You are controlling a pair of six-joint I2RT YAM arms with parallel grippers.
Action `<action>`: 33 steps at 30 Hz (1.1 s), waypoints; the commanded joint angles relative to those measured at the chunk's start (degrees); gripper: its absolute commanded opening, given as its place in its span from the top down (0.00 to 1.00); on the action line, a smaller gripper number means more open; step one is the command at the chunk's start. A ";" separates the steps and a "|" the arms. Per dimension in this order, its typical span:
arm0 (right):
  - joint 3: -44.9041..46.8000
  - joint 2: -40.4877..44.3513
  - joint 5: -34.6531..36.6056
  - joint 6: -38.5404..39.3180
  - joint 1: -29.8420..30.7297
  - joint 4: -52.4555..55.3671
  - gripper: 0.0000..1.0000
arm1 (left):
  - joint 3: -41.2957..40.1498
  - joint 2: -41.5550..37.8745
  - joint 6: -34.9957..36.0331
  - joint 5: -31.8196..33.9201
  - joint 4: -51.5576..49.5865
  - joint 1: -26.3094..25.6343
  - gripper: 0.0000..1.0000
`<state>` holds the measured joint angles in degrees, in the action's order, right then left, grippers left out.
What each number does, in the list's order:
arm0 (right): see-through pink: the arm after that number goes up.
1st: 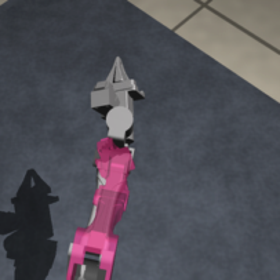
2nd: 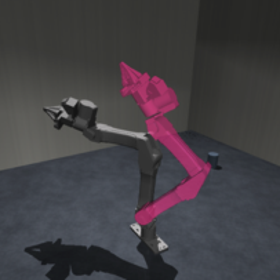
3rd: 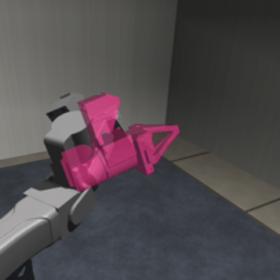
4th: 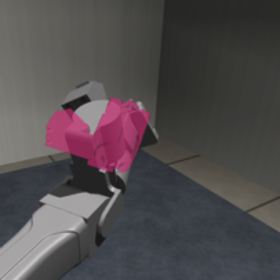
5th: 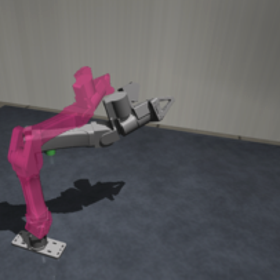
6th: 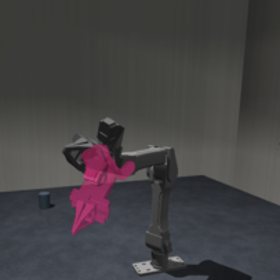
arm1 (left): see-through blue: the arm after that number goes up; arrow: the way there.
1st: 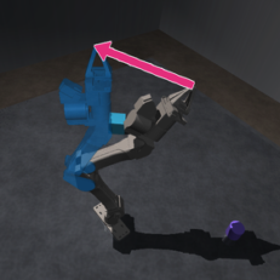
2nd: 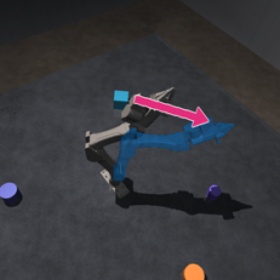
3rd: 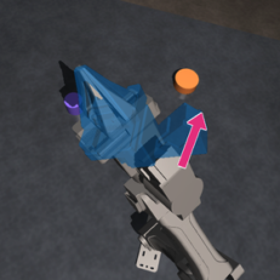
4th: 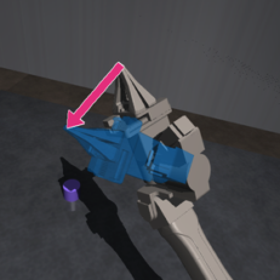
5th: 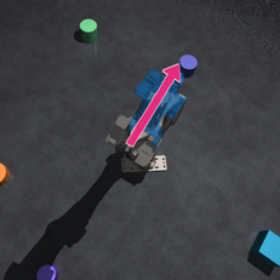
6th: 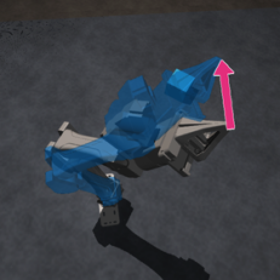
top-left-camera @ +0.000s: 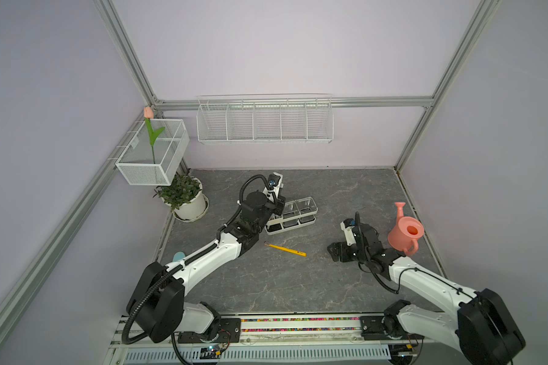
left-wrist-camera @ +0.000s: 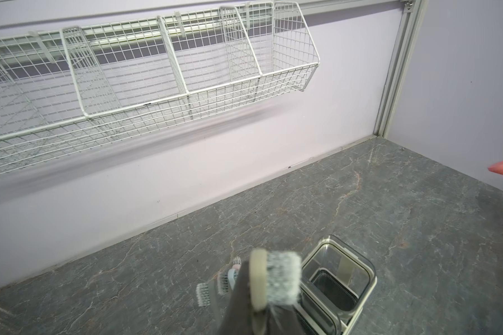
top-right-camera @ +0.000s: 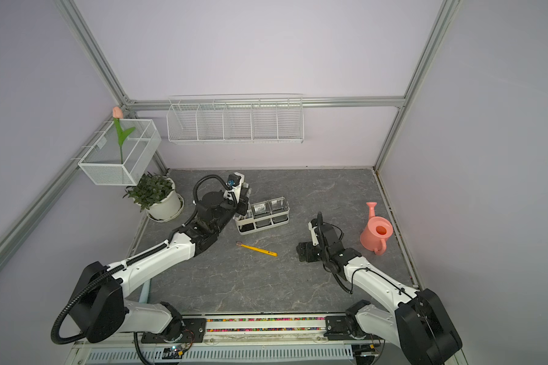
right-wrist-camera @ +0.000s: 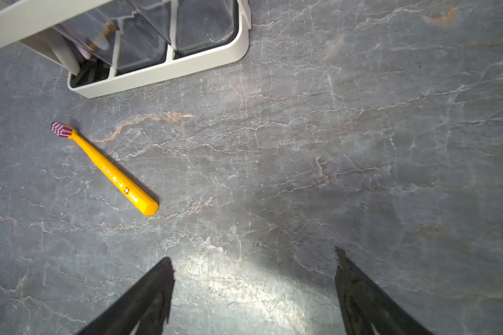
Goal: Place the toothbrush into the toothbrush holder
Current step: Place the toothbrush in the toothbrush holder.
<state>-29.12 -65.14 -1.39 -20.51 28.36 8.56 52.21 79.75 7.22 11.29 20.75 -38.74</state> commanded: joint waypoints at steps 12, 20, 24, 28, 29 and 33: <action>-1.99 -2.53 -1.67 1.09 -0.39 0.09 0.11 | -2.76 2.49 -0.90 1.09 5.40 2.08 1.00; -2.46 -2.96 -1.71 1.23 -0.36 0.14 0.11 | -4.54 3.09 -2.46 -0.65 8.06 3.29 1.00; -3.04 -3.82 -2.20 1.35 -0.32 0.39 0.11 | -5.37 3.18 -3.13 -1.03 9.10 3.75 1.00; -3.15 -4.37 -2.13 1.35 -0.44 0.32 0.11 | -6.34 3.05 -2.97 -1.49 10.74 3.75 1.00; -3.23 -4.44 -2.09 1.35 -0.41 0.32 0.11 | -6.52 3.05 -2.94 -1.45 10.98 3.76 1.00; -3.83 -4.99 -2.21 1.34 -0.40 0.41 0.11 | -6.95 3.30 -3.01 -1.44 11.74 3.73 1.00</action>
<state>-31.42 -69.60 -2.87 -20.08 28.21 8.69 45.74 82.41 4.58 10.17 30.09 -35.35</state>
